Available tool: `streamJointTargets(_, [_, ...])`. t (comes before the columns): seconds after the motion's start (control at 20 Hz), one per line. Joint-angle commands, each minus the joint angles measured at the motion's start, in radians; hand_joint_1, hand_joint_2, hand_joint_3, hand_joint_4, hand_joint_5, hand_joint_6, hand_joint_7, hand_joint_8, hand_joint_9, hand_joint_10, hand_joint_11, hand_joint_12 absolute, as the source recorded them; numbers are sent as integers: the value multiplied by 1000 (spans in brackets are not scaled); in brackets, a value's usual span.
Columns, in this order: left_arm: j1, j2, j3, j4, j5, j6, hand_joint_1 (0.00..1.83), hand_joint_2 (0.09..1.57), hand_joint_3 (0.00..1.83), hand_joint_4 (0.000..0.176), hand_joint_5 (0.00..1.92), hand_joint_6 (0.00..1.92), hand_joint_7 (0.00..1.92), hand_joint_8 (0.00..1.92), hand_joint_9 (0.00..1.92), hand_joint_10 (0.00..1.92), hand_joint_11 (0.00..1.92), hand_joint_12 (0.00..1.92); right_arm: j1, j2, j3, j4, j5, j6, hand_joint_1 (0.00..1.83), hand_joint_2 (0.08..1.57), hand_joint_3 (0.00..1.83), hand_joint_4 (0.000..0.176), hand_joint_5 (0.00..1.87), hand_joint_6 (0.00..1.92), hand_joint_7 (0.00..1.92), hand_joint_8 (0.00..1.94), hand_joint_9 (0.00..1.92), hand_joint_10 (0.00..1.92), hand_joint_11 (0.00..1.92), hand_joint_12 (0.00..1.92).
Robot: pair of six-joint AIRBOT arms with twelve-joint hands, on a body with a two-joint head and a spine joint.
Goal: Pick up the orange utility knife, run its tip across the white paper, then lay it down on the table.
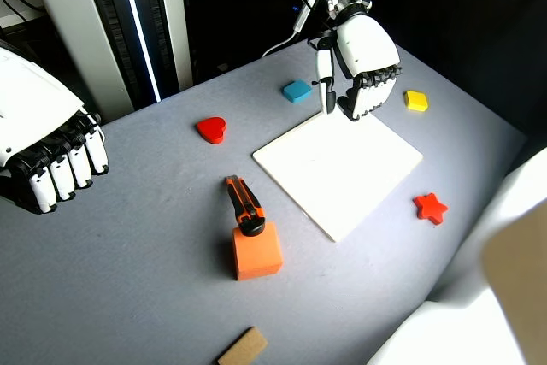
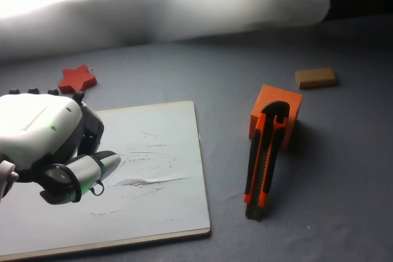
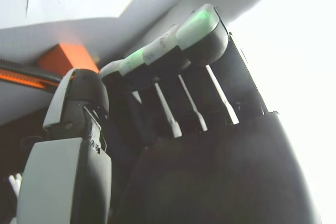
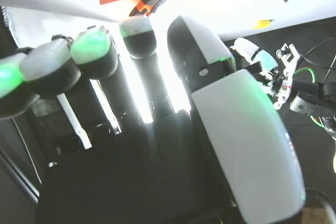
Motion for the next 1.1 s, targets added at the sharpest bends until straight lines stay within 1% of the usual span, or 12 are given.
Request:
streamJointTargets(0.0, [-6,3,2,48,-108,1,120,1178,236,25,0,11,0,25,16,102,0,211,19,5,-3,-3,53,-3,258,1083,199,0,26,107,100,68,82,166,0,432])
streamJointTargets(0.1, [-5,3,9,46,-123,1,82,1283,39,15,0,0,0,0,39,19,0,133,29,4,-12,-3,64,-15,246,1173,24,0,49,20,115,2,117,41,0,351])
streamJointTargets(0.15, [-4,3,16,46,-123,1,85,1296,16,7,0,0,0,0,32,7,0,71,31,2,-15,-3,74,-23,276,1173,4,0,72,14,116,3,124,20,0,359])
streamJointTargets(0.25, [7,3,24,46,-125,1,101,1295,9,5,0,0,0,0,29,3,0,41,30,1,-13,-3,104,-26,261,1165,0,0,80,10,139,5,141,17,0,434])
streamJointTargets(0.45, [35,3,21,46,-163,-3,78,1299,5,4,0,0,0,0,27,3,0,37,24,-29,26,-5,209,-44,250,1160,0,0,37,1,96,1,111,3,0,319])
streamJointTargets(0.5, [42,1,21,46,-163,-3,78,1299,5,4,0,0,0,0,27,3,0,37,23,-53,62,-51,258,-44,250,1160,0,0,37,1,96,1,111,3,0,319])
streamJointTargets(0.55, [47,0,21,43,-164,-1,89,1296,3,1,0,0,0,0,32,4,0,7,23,-72,92,-119,305,-21,405,1103,0,0,33,2,94,1,107,3,0,365])
streamJointTargets(0.6, [50,-2,20,32,-164,3,108,1294,1,7,0,0,0,0,29,3,0,1,22,-92,122,-193,346,24,690,1067,0,0,6,0,34,0,66,1,0,244])
streamJointTargets(0.65, [52,-4,19,15,-164,10,112,1294,1,8,0,0,0,0,29,2,0,0,22,-113,153,-269,375,99,754,1055,0,0,0,0,20,0,56,0,0,198])
streamJointTargets(0.7, [55,-6,16,2,-164,17,127,1293,0,3,0,0,0,0,27,1,0,0,27,-135,183,-352,405,169,928,1038,0,0,0,0,0,0,4,0,0,15])
streamJointTargets(0.85, [65,-15,15,1,-163,29,94,1298,2,6,0,0,0,0,24,3,3,1,69,-198,270,-670,491,423,1085,1039,0,0,0,0,0,0,0,0,0,0])
streamJointTargets(1.05, [81,-55,21,4,-159,32,97,1301,2,12,0,0,0,0,29,3,0,0,180,-313,369,-970,506,712,1075,1059,0,0,0,0,0,0,0,0,0,0])
